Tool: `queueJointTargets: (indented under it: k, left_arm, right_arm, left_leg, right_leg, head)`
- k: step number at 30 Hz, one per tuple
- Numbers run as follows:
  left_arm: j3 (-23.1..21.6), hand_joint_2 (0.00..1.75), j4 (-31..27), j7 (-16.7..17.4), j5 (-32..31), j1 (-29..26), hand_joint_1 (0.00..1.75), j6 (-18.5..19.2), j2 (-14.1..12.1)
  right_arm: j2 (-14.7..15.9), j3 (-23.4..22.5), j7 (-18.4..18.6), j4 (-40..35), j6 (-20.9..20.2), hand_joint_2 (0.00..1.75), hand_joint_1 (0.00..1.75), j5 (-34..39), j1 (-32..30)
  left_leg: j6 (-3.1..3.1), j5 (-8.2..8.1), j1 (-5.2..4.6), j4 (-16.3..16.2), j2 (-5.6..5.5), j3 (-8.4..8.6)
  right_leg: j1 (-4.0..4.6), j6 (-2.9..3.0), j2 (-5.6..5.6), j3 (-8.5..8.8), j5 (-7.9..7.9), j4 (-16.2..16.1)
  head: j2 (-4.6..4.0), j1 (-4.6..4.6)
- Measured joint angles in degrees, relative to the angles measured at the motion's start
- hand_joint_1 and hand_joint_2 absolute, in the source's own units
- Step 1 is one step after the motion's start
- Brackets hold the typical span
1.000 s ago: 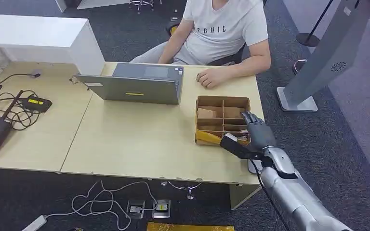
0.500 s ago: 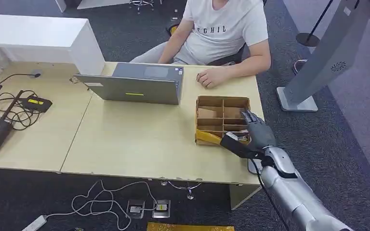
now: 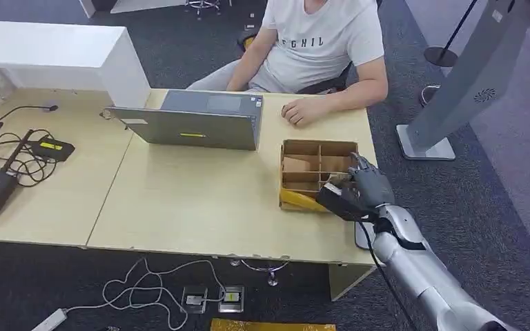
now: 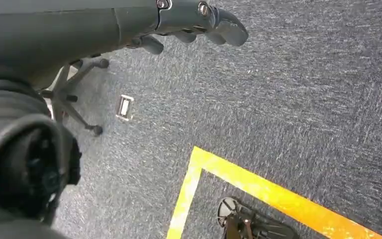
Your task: Pass the card to the sensor for recognition and then transmit it.
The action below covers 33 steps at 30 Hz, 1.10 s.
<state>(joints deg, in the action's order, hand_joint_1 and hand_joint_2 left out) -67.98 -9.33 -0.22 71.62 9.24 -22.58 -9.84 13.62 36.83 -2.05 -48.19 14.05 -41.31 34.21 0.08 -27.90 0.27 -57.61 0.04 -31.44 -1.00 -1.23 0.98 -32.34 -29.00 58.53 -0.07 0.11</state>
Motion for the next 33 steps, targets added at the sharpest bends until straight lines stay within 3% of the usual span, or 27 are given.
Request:
queueJointTargets:
  k: [17, 18, 19, 20, 33]
  left_arm:
    - [0.0, 0.00, 0.0, 0.0, 0.0, 0.0, 0.00, -0.1, 0.0]
    - [0.0, 0.00, 0.0, 0.0, 0.0, 0.0, 0.00, -0.1, 0.0]
    - [0.0, 0.00, 0.0, 0.0, 0.0, 0.0, 0.00, -0.1, 0.0]
    - [0.0, 0.00, 0.0, 0.0, 0.0, 0.0, 0.00, -0.2, 0.0]
    - [0.0, 0.00, 0.0, 0.0, 0.0, 0.0, 0.00, -0.2, 0.0]
  right_arm:
    - [-1.3, 0.4, -1.7, 2.4, 3.0, 1.75, 1.75, 1.5, 0.4]
    - [-1.3, 0.5, -1.8, 2.6, 3.3, 1.75, 1.64, 1.6, 0.4]
    - [-1.3, 0.6, -1.8, 2.7, 3.5, 1.75, 0.42, 1.6, 0.4]
    - [-1.4, 0.7, -1.9, 2.8, 3.6, 1.75, 0.00, 1.6, 0.4]
    - [-1.3, 1.2, -2.4, 3.8, 5.7, 1.75, 0.00, 1.9, 2.4]
  left_leg:
    - [-0.01, 0.00, 0.02, 0.0, 0.01, 0.04]
    - [-0.01, 0.00, 0.02, 0.0, 0.01, 0.04]
    - [-0.01, 0.00, 0.02, 0.0, 0.01, 0.04]
    - [-0.01, 0.00, 0.02, 0.0, 0.01, 0.04]
    - [-0.01, 0.01, 0.03, 0.0, 0.04, 0.06]
  right_leg:
    - [0.02, 0.01, -0.05, 0.02, 0.00, 0.0]
    - [0.02, 0.01, -0.05, 0.02, 0.00, 0.0]
    - [0.02, 0.01, -0.05, 0.02, 0.00, 0.0]
    - [0.02, 0.01, -0.05, 0.02, 0.00, 0.0]
    - [0.03, 0.02, -0.08, 0.02, 0.02, 0.0]
  head:
    - [0.00, -0.02]
    - [0.00, 0.00]
    - [0.00, 0.00]
    - [0.00, -0.02]
    - [0.00, 0.00]
